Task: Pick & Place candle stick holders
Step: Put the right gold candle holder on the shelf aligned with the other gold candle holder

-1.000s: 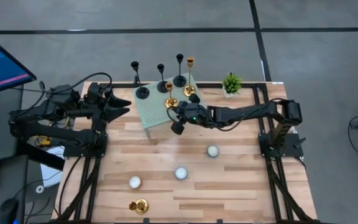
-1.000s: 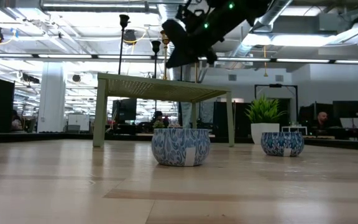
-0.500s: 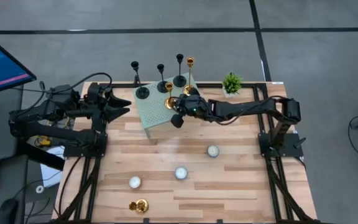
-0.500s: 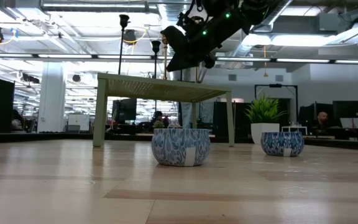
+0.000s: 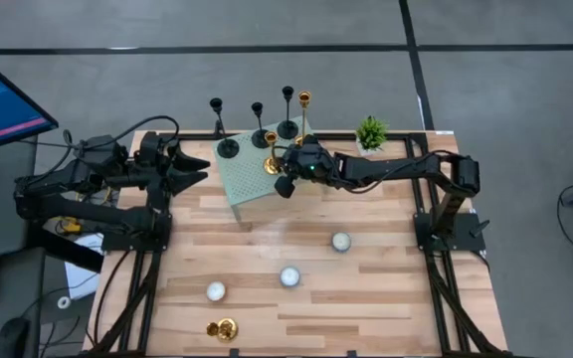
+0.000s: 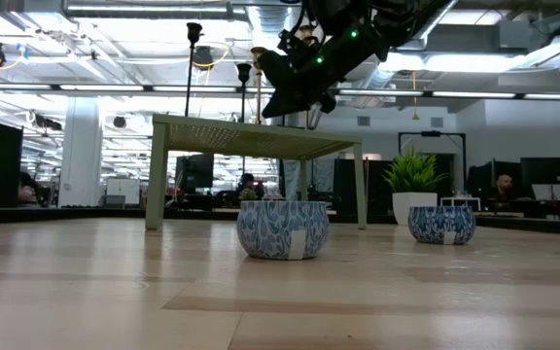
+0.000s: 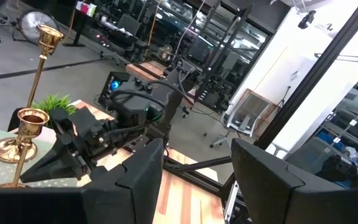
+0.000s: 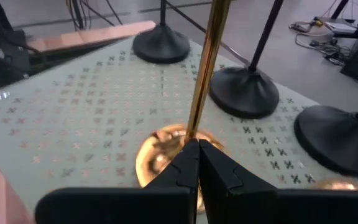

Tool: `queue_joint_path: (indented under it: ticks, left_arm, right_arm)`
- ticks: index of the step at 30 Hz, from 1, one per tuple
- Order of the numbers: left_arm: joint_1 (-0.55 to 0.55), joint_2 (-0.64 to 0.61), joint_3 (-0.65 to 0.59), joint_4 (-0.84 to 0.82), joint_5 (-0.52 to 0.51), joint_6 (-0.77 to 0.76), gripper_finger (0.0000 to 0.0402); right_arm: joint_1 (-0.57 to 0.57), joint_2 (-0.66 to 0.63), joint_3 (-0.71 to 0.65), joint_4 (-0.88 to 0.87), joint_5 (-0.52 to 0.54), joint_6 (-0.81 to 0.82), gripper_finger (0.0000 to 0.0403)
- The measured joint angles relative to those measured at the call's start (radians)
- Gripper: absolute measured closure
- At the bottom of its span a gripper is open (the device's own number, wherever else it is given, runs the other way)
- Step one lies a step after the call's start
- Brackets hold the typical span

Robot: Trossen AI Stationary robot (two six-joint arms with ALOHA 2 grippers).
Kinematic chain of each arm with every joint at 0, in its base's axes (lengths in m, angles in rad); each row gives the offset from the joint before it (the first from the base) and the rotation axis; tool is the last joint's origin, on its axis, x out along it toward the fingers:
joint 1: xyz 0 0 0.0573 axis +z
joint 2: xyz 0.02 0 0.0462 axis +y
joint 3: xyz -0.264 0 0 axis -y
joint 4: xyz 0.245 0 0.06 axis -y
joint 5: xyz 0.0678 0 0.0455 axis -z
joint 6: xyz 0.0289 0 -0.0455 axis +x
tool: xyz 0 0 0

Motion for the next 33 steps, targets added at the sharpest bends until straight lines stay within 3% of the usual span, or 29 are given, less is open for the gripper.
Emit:
queue_joint_path:
  ticks: [13,33]
  left_arm:
    - [0.000,0.000,0.000,0.000,0.000,0.003,0.0211]
    - [0.000,0.000,0.000,0.000,0.000,0.003,0.0211]
  right_arm:
    - [0.042,0.000,0.000,-0.037,-0.005,-0.020,0.0403]
    - [-0.006,0.000,0.000,-0.002,-0.053,-0.030,0.0403]
